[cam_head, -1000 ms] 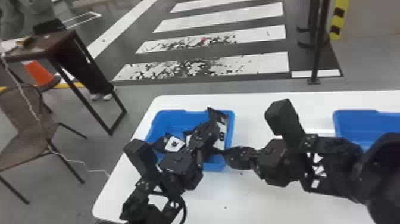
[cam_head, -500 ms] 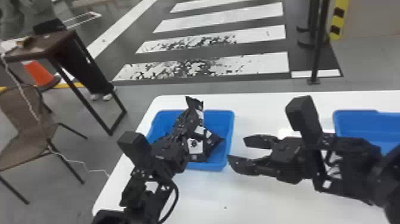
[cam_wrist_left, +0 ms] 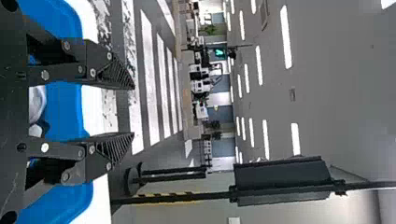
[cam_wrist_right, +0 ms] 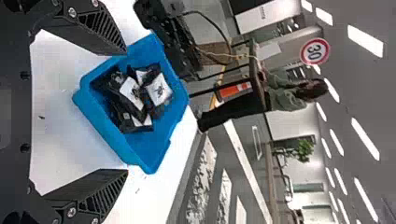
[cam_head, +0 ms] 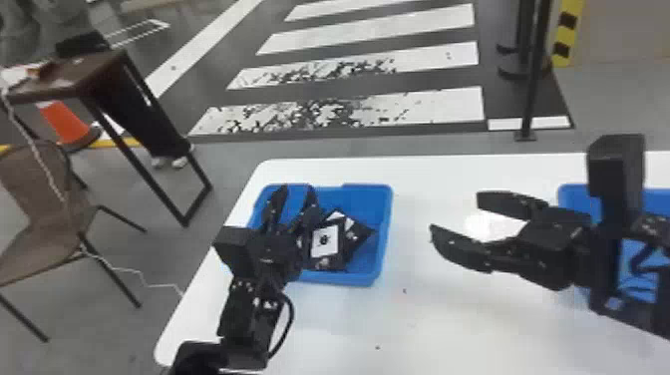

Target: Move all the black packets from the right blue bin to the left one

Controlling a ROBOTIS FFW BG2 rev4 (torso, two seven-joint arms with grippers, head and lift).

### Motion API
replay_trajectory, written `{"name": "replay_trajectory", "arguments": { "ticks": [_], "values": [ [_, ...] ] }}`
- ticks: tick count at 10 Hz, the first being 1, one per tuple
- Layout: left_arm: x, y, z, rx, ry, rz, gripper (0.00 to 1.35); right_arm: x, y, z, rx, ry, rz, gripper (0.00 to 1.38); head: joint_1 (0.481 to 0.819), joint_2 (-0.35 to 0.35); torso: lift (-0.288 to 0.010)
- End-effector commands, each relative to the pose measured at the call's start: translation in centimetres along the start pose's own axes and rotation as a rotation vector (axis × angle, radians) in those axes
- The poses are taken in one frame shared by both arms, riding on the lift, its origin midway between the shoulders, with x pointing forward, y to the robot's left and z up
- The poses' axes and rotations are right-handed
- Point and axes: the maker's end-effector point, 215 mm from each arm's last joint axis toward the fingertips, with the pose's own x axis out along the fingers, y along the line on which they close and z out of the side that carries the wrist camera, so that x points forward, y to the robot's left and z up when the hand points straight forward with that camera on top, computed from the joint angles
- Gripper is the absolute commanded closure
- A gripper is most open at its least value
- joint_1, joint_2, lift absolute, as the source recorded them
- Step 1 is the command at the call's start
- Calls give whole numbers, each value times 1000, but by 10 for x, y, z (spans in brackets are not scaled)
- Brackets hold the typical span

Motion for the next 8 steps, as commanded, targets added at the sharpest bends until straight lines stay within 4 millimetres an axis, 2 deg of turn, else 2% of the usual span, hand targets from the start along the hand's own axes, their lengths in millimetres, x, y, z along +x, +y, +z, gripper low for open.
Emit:
{"name": "replay_trajectory", "arguments": {
  "ticks": [1,2,3,4,5,7,8],
  "values": [
    [-15,2,21,-45,-88,-2,140,-40,-33,30,-2,-139,-106,137,695,350,-140],
    [-27,-2,40,-62,-122,-11,205,-71,-56,48,-18,-237,-197,139,695,350,-140],
    [-40,-10,58,-60,-140,-24,219,-106,-71,58,-31,-310,-304,140,695,317,-140],
    [-54,-20,72,-68,-162,-41,217,-137,-81,60,-26,-365,-393,140,695,266,-140],
    [-67,-26,81,-74,-176,-46,219,-162,-89,50,-16,-382,-461,140,695,220,-140],
    [-87,-30,71,-121,-152,-46,217,-189,-92,25,-2,-384,-541,144,695,158,-140],
    [-97,-31,68,-126,-139,-42,217,-203,-93,4,22,-363,-576,144,695,134,-140]
  ]
}}
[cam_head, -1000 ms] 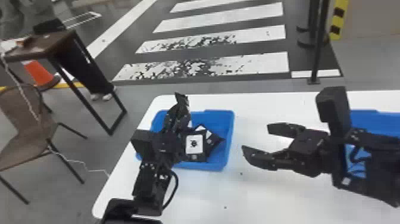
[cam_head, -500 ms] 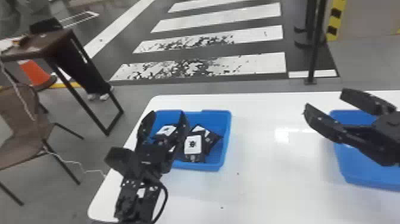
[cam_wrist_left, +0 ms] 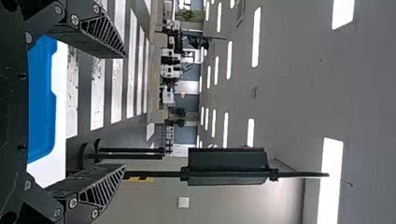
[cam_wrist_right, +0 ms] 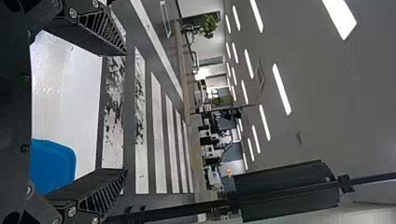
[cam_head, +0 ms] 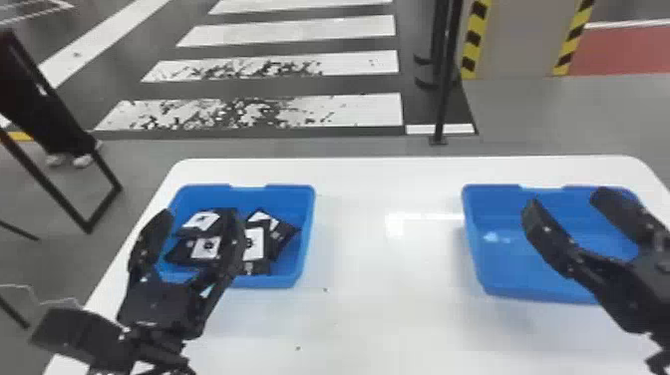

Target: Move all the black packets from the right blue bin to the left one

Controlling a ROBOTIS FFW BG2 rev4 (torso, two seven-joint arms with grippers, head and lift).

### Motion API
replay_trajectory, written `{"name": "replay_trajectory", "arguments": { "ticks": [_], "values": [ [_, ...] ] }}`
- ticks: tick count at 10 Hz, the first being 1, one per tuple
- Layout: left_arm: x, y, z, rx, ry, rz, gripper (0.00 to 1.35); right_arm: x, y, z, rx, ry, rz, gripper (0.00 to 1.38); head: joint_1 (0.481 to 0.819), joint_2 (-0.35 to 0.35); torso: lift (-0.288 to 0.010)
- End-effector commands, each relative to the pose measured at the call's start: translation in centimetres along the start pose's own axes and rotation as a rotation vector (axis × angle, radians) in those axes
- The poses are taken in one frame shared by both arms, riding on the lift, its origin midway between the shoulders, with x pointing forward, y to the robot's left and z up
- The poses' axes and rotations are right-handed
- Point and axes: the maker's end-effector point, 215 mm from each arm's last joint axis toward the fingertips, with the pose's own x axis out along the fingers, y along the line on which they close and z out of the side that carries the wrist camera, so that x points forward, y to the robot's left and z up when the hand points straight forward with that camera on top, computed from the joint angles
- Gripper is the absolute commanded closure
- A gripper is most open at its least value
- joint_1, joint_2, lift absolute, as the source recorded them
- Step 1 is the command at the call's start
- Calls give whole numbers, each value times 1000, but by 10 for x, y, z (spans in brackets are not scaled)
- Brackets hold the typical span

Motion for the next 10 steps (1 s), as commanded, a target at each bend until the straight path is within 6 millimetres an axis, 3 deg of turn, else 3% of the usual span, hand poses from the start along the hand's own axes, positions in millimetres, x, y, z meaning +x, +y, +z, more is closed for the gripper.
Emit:
{"name": "replay_trajectory", "arguments": {
  "ticks": [1,4,5,7,10],
  "values": [
    [-13,-7,4,-5,21,-8,217,-32,-16,-20,14,36,-67,144,695,122,-140],
    [-38,0,38,20,-6,40,217,-80,-44,-23,-40,55,-191,144,695,61,-140],
    [-42,4,35,35,13,54,217,-88,-50,-23,-56,63,-216,145,695,48,-140],
    [-41,1,2,4,116,44,217,-87,-51,-26,-52,64,-217,145,695,32,-140],
    [-39,-5,4,14,111,30,217,-85,-49,-29,-48,67,-211,145,695,22,-140]
  ]
}}
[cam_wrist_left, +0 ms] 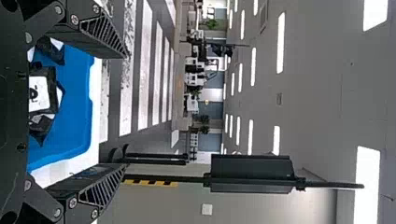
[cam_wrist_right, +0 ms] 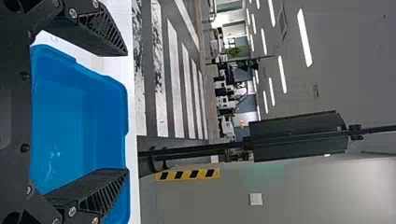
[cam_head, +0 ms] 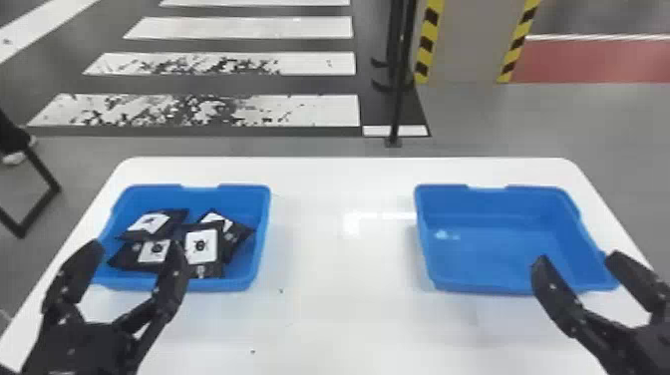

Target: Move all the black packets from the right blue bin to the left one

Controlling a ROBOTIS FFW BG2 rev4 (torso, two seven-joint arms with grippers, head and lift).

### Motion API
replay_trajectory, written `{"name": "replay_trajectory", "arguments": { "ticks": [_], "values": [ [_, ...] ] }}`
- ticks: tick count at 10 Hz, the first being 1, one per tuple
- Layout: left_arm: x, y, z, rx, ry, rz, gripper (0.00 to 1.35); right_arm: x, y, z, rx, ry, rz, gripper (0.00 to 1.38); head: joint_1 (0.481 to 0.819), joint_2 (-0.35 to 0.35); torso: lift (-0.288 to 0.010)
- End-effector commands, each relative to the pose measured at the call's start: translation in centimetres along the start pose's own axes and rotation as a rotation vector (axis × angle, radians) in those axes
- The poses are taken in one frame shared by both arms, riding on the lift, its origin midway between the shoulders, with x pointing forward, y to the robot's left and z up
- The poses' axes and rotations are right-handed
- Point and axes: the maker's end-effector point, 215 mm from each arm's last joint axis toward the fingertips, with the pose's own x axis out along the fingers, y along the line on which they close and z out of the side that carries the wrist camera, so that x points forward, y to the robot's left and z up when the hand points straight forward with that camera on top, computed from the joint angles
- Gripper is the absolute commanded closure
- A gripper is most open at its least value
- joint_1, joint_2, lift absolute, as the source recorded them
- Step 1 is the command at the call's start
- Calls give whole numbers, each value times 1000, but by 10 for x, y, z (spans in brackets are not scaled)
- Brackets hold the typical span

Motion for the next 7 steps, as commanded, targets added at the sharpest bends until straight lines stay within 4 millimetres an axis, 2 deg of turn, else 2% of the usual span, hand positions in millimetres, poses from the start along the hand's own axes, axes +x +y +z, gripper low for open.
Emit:
{"name": "replay_trajectory", "arguments": {
  "ticks": [1,7],
  "values": [
    [1,-3,3,-1,-11,-8,217,1,2,0,3,-1,5,145,695,20,-140],
    [2,-4,8,-2,-25,-9,217,3,4,-1,8,-1,12,147,695,21,-140]
  ]
}}
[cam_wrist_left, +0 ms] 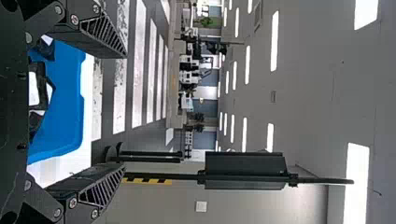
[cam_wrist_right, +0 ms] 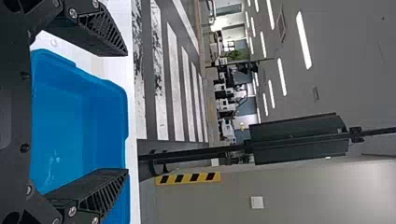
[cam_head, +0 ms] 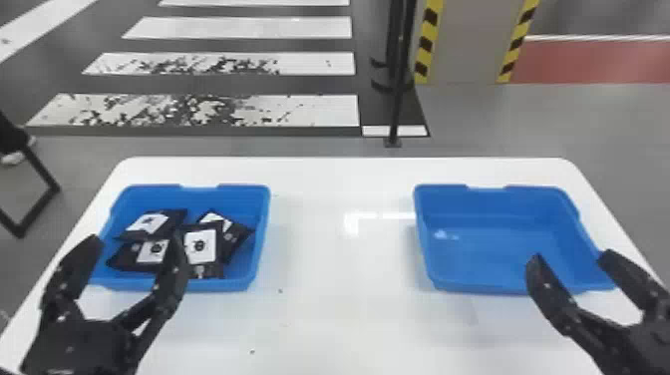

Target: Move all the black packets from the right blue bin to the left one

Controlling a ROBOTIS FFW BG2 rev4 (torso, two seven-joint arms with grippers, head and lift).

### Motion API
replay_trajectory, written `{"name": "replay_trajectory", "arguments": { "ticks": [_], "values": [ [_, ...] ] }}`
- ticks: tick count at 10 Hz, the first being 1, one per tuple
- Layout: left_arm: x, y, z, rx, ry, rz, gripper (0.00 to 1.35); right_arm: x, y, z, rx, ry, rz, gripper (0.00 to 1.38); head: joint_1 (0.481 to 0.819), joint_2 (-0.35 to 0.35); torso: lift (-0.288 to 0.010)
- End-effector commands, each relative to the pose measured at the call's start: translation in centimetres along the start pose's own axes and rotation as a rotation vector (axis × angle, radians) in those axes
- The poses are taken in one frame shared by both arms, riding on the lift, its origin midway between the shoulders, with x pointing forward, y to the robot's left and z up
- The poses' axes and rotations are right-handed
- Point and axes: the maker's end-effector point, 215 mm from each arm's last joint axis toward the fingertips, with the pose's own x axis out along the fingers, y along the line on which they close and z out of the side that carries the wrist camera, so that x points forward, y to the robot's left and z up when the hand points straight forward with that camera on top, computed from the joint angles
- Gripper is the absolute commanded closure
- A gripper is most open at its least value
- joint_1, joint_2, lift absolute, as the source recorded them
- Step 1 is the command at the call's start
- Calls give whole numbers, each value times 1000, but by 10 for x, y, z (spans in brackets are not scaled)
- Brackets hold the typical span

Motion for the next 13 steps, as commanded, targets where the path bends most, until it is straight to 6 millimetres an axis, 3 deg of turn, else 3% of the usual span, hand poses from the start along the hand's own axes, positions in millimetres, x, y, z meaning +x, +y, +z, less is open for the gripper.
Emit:
{"name": "replay_trajectory", "arguments": {
  "ticks": [1,13],
  "values": [
    [0,-1,0,-2,0,-2,217,0,0,1,-1,-2,0,148,695,21,-140],
    [1,0,-3,-12,1,2,217,0,0,3,-4,-9,-1,165,695,19,-140]
  ]
}}
